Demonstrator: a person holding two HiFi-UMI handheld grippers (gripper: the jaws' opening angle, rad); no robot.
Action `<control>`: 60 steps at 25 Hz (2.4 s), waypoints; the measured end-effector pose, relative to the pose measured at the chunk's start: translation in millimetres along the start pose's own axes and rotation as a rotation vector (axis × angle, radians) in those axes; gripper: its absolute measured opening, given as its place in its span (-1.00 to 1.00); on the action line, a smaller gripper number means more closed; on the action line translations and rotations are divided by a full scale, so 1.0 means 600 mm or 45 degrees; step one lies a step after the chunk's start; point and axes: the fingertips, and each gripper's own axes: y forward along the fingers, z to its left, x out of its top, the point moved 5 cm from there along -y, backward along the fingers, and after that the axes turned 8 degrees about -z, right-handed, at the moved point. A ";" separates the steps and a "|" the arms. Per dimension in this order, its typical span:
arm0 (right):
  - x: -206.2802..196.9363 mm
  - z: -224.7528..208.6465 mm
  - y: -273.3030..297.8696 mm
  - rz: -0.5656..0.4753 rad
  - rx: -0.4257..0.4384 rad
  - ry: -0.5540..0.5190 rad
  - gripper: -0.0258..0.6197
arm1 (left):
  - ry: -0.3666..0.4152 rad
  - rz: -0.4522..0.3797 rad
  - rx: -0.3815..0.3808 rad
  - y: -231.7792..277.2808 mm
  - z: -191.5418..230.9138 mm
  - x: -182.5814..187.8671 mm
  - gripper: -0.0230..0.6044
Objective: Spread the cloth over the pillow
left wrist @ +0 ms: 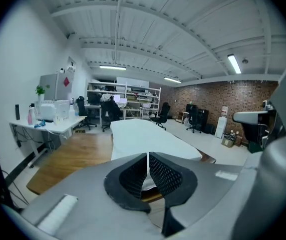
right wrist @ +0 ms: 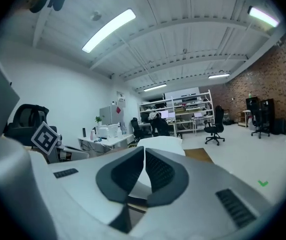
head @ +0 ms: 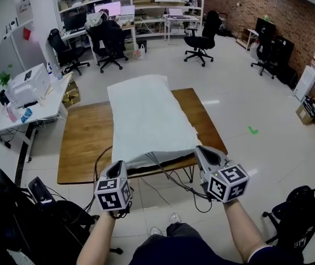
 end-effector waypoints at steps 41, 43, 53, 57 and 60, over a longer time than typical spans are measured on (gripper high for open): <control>0.181 0.122 0.016 -0.204 0.207 -0.131 -0.92 | -0.020 -0.299 -0.253 -0.107 -0.112 0.215 -0.88; 0.176 0.118 0.029 -0.193 0.201 -0.146 -0.92 | -0.016 -0.301 -0.240 -0.090 -0.110 0.218 -0.88; 0.154 0.085 0.101 -0.178 0.205 -0.120 -0.92 | 0.020 -0.343 -0.183 0.000 -0.097 0.239 -0.90; 0.148 0.065 0.129 -0.189 0.219 -0.091 -0.92 | 0.033 -0.374 -0.160 0.038 -0.093 0.243 -0.90; 0.143 0.050 0.152 -0.187 0.229 -0.102 -0.92 | 0.034 -0.372 -0.163 0.067 -0.091 0.236 -0.90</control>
